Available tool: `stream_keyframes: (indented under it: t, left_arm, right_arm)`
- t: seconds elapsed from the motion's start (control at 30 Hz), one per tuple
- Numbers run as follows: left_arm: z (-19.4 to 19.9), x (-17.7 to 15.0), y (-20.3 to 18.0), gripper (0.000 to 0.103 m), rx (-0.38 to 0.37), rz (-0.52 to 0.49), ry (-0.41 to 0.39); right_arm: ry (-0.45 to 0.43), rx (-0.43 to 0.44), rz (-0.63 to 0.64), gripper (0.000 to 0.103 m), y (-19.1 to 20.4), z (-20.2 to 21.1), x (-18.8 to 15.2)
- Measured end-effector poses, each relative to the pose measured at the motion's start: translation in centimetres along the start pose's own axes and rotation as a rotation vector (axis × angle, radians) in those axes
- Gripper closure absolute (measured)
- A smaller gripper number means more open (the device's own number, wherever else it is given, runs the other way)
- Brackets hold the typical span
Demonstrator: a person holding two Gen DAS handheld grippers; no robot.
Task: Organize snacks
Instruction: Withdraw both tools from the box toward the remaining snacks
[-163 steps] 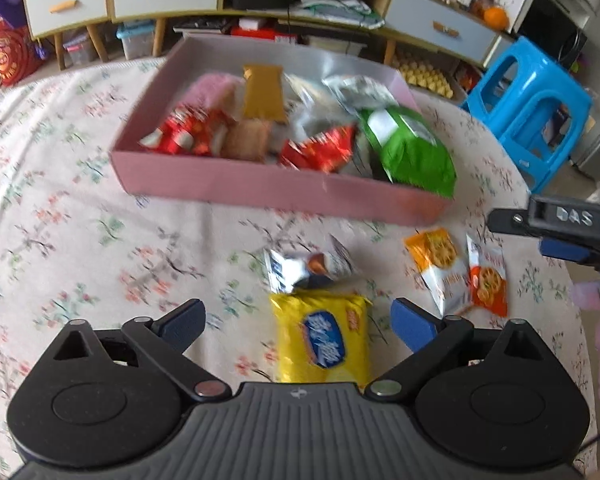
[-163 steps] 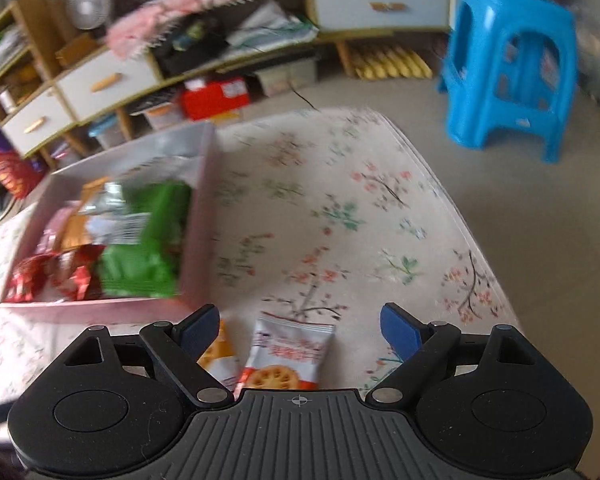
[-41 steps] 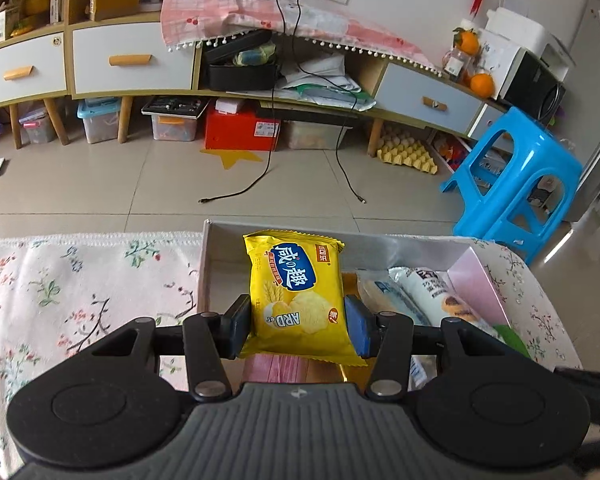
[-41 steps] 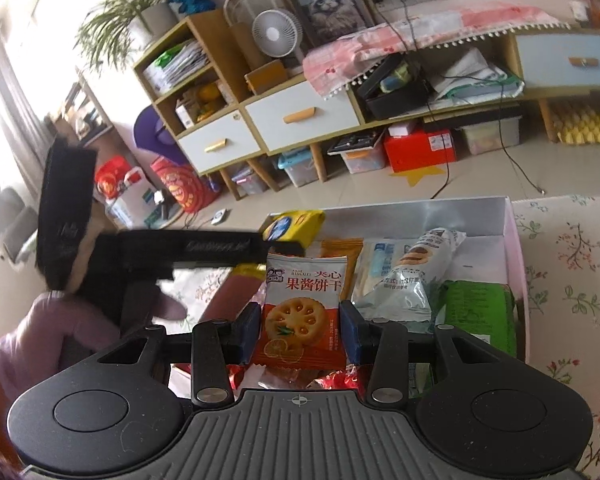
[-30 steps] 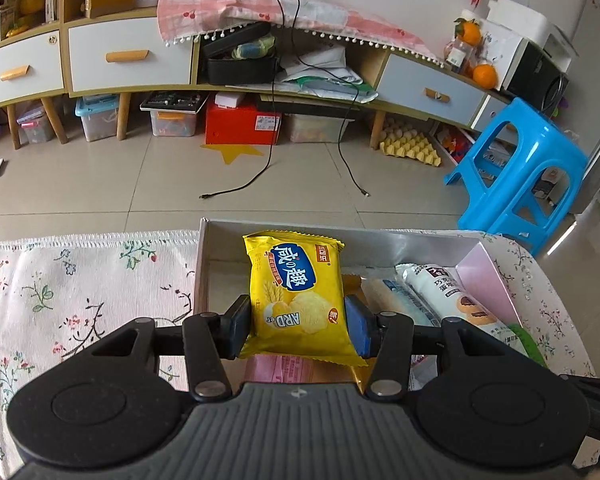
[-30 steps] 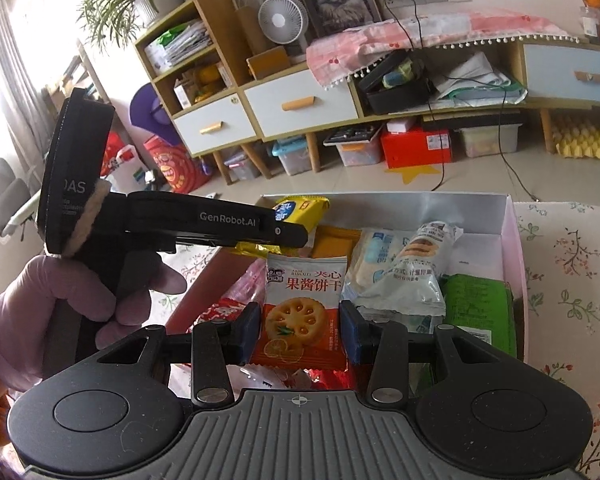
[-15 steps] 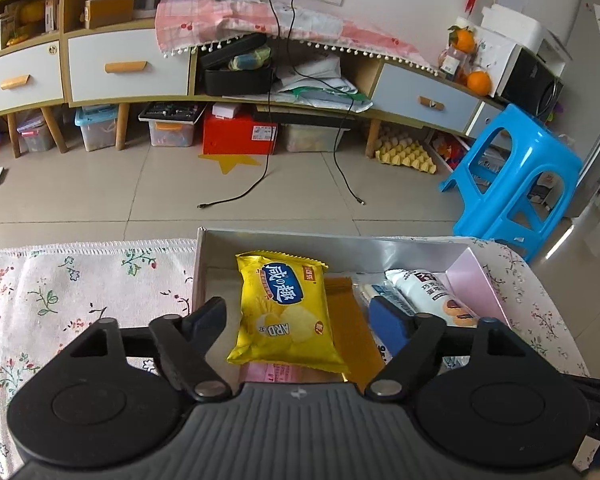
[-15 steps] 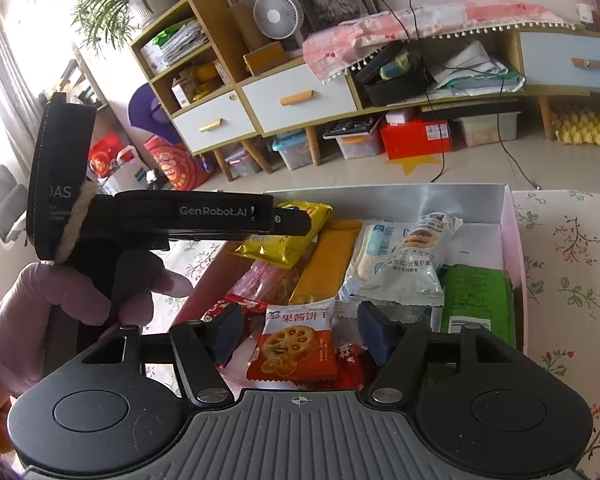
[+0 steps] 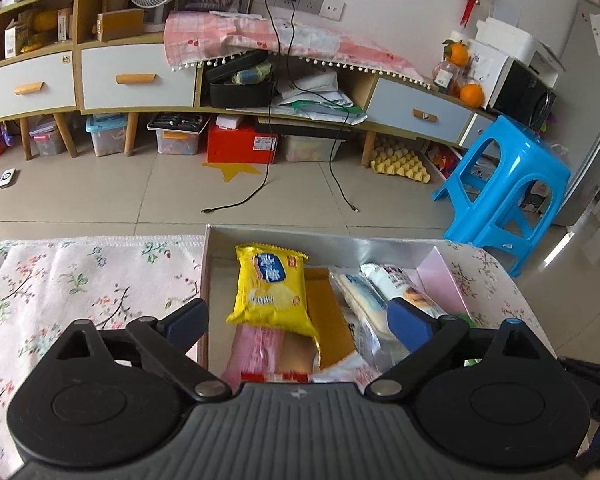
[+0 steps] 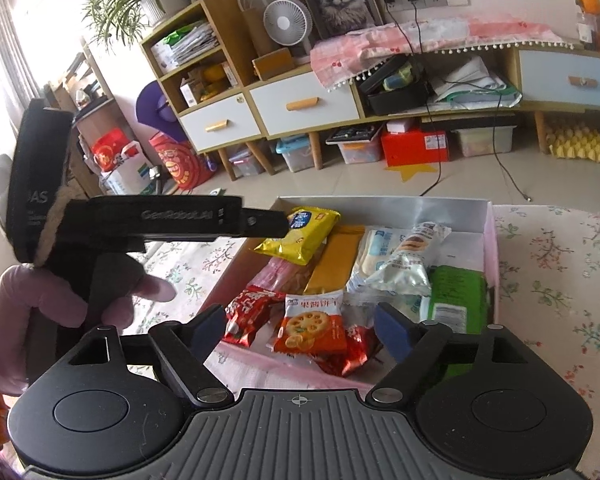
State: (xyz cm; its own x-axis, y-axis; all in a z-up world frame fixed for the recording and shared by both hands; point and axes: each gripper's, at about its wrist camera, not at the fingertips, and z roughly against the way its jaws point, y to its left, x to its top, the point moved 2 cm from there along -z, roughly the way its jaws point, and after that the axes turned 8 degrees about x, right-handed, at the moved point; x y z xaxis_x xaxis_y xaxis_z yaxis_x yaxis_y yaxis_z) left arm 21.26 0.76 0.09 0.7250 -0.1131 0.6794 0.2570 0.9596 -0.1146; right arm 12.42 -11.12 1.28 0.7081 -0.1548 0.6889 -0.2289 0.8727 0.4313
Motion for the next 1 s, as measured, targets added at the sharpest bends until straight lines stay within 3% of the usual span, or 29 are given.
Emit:
stream_keyframes:
  t: [0.5,0.7,0.87,1.0]
  left_arm:
    - [4.5,-4.3,-0.6,0.001,0.095,-0.016,0.037]
    - [5.6,-6.8,-0.2,0.0,0.135,0.043,0.066]
    - [5.5,-8.1,-0.4,0.0,0.166,0.078,0.083]
    - [5.5,-9.8,-0.9,0.0,0.151,0.08,0.075]
  right_arm:
    - [0.007,-0.071,-0.014,0.011,-0.1,4.2,-2.5]
    - [0.008,-0.101,0.001,0.01,-0.7,4.9,-3.8]
    - [0.034,-0.162,0.041,0.01,-2.0,5.3,-5.2]
    - [0.028,-0.218,0.077,0.007,-3.3,6.0,-5.8]
